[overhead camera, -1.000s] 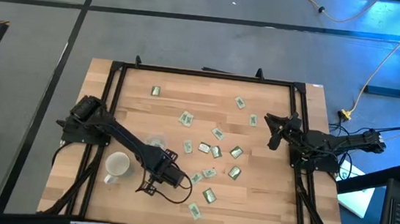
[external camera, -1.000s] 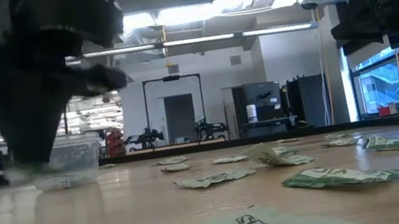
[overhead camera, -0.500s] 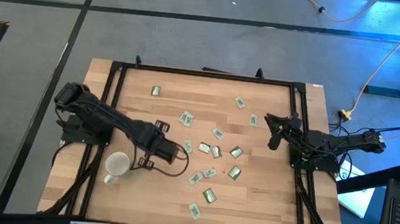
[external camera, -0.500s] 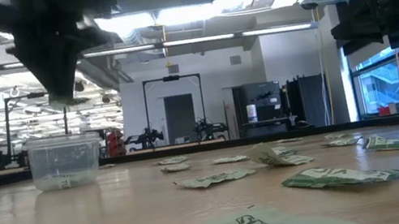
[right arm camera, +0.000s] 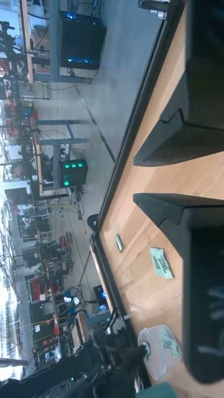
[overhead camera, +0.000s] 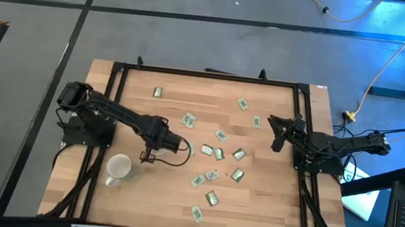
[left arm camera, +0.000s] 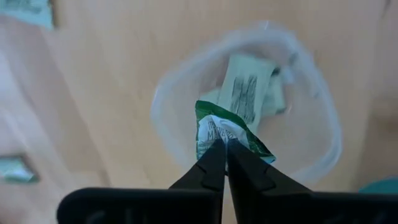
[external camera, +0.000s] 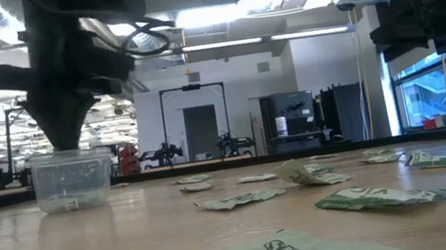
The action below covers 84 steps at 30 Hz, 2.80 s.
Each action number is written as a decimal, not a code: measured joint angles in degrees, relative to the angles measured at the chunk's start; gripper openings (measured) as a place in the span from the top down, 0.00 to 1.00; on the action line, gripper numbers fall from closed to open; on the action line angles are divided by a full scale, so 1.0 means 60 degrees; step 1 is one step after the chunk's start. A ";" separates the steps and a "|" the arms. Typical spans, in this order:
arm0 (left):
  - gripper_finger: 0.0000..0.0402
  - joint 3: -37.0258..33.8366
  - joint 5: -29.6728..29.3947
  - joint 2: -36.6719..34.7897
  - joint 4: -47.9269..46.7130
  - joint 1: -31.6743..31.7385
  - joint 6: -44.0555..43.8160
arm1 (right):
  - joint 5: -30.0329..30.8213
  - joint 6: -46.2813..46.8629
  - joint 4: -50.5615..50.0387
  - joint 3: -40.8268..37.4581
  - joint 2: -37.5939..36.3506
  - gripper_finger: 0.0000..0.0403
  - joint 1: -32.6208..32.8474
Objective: Pick and place Stevia / Truvia into bins
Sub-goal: Put the dark green stevia packet into the transparent container, then put the green stevia packet into the transparent container
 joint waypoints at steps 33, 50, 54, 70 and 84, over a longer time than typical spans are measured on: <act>0.75 0.0931 0.0986 0.1173 0.4399 0.0984 0.2023 | 0.0000 -0.0004 0.0003 0.0000 -0.0002 0.79 0.0002; 0.83 0.0959 0.1254 0.2757 0.5067 0.1184 0.2302 | 0.0003 -0.0036 0.0001 0.0000 0.0000 0.79 0.0004; 0.86 0.0982 0.1269 0.2960 0.4912 0.1184 0.2288 | 0.0000 -0.0032 -0.0003 0.0000 0.0000 0.79 0.0003; 0.99 0.0925 0.1193 0.1258 0.4021 0.1162 0.1635 | 0.0002 -0.0033 -0.0003 0.0000 -0.0002 0.79 0.0000; 0.99 0.0245 0.1410 -0.0768 0.0984 0.0724 -0.1637 | 0.0000 -0.0006 -0.0001 0.0000 -0.0004 0.79 0.0000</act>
